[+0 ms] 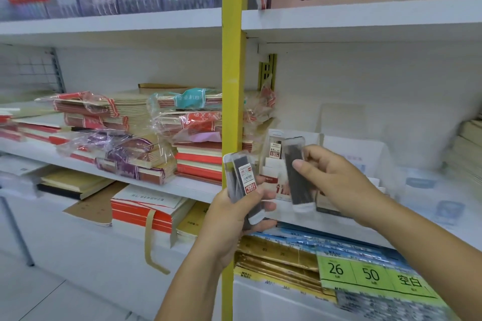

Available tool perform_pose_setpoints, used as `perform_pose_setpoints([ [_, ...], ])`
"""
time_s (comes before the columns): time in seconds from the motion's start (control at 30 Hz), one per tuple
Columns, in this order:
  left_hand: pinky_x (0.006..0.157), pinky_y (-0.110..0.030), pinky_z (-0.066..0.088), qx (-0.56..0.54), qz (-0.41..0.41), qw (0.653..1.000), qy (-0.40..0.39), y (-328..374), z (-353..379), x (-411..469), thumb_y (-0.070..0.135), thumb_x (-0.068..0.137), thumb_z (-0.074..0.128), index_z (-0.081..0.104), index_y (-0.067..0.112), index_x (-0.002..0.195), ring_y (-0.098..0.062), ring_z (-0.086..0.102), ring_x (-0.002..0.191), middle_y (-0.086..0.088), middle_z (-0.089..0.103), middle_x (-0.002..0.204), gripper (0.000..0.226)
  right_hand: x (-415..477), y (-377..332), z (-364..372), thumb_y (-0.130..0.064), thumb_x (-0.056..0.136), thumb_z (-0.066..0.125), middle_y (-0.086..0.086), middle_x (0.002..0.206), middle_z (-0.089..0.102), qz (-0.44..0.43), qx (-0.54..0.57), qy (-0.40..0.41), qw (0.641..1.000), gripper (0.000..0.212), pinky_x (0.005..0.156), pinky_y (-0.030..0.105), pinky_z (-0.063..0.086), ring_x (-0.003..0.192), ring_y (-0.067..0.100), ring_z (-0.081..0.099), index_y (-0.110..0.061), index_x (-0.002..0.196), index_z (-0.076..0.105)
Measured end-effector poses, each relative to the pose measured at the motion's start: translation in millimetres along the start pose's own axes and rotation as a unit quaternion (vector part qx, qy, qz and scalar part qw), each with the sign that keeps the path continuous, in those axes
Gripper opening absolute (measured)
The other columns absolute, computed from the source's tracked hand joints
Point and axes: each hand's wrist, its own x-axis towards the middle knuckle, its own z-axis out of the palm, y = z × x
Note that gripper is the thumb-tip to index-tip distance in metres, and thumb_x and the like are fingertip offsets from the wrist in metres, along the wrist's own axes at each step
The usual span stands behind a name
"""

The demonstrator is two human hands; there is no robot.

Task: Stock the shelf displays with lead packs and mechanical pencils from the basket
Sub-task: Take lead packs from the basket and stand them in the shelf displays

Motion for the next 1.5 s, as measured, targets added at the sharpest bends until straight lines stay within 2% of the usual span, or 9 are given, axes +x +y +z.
perform_pose_setpoints([
  [0.17,0.048,-0.019,0.041,0.015,0.017,0.999,-0.039,12,1,1,0.048,0.083,0.071,0.072,0.024,0.106,-0.009,0.054,0.065,-0.001,0.067,0.083,0.033,-5,-4,-2,-0.04,0.099,0.041,-0.01,0.068,0.066,-0.056,-0.116,-0.1,0.987,0.03,0.052,0.019,0.049,0.051,0.005,0.06,-0.066,0.112,0.05],
  [0.3,0.043,-0.016,0.036,-0.037,0.024,0.998,-0.041,7,-4,2,0.054,0.076,0.077,0.077,0.03,0.101,-0.006,0.05,0.059,-0.004,0.072,0.09,0.035,-7,1,9,-0.052,0.092,0.04,-0.029,0.114,0.058,-0.079,-0.198,-0.145,0.966,0.039,0.093,0.015,0.042,0.106,-0.01,0.052,-0.075,0.123,0.036],
  [0.37,0.041,-0.015,0.034,-0.04,0.007,0.999,-0.015,3,-7,3,0.041,0.075,0.08,0.078,0.027,0.093,-0.006,0.048,0.056,-0.004,0.071,0.088,0.023,-9,3,11,-0.048,0.096,0.046,-0.018,0.107,0.052,-0.068,-0.258,-0.161,0.95,0.047,0.094,0.023,0.041,0.102,-0.003,0.049,-0.077,0.127,0.026],
  [0.47,0.041,-0.016,0.032,-0.005,0.011,0.999,0.038,-2,-15,4,0.014,0.084,0.077,0.076,0.024,0.085,-0.007,0.049,0.055,-0.002,0.064,0.077,0.01,-10,3,6,-0.029,0.092,0.063,-0.019,0.114,0.055,-0.054,-0.243,-0.127,0.96,0.06,0.086,0.014,0.046,0.1,-0.005,0.055,-0.068,0.129,0.038],
  [0.6,0.042,-0.017,0.034,0.004,0.035,0.996,0.087,-1,-20,4,0.01,0.088,0.072,0.073,0.02,0.099,-0.006,0.05,0.055,0.0,0.066,0.075,0.014,-8,8,-8,-0.013,0.083,0.074,-0.012,0.097,0.073,0.04,-0.048,-0.041,0.997,0.041,0.051,0.016,0.049,0.058,0.01,0.067,-0.036,0.115,0.063],
  [0.77,0.043,-0.018,0.035,0.023,0.03,0.995,0.089,-7,-16,8,0.019,0.088,0.075,0.077,0.026,0.091,-0.006,0.052,0.056,-0.001,0.068,0.079,0.008,-2,13,-7,-0.005,0.091,0.06,0.002,0.094,0.075,0.05,0.097,0.035,0.993,0.027,0.064,0.021,0.056,0.076,0.015,0.07,-0.022,0.11,0.067],
  [0.97,0.041,-0.019,0.035,0.015,0.014,0.996,0.09,-6,-14,12,0.039,0.096,0.062,0.066,0.019,0.112,-0.008,0.051,0.056,-0.01,0.076,0.099,0.026,42,-17,-33,-0.013,0.091,0.064,-0.007,0.089,0.068,-0.12,-0.12,0.219,0.961,0.023,0.063,0.017,0.054,0.076,0.01,0.068,-0.027,0.102,0.051],
  [1.23,0.056,-0.022,0.05,0.073,0.033,0.996,0.032,-12,-20,18,0.037,0.1,0.056,0.066,0.034,0.113,-0.009,0.067,0.075,-0.001,0.077,0.105,0.016,106,-7,-21,-0.02,0.089,0.066,-0.01,0.089,0.063,-0.096,-0.317,0.09,0.939,0.016,0.073,0.036,0.054,0.079,0.006,0.06,-0.026,0.096,0.053],
  [1.5,0.059,-0.022,0.052,0.068,0.014,0.997,0.017,-15,-19,20,0.04,0.098,0.057,0.063,0.036,0.118,-0.01,0.071,0.082,0.001,0.077,0.107,0.021,120,7,-11,-0.019,0.086,0.071,-0.007,0.088,0.062,-0.059,-0.322,0.068,0.942,0.012,0.073,0.024,0.048,0.083,0.011,0.059,-0.022,0.094,0.062],
])
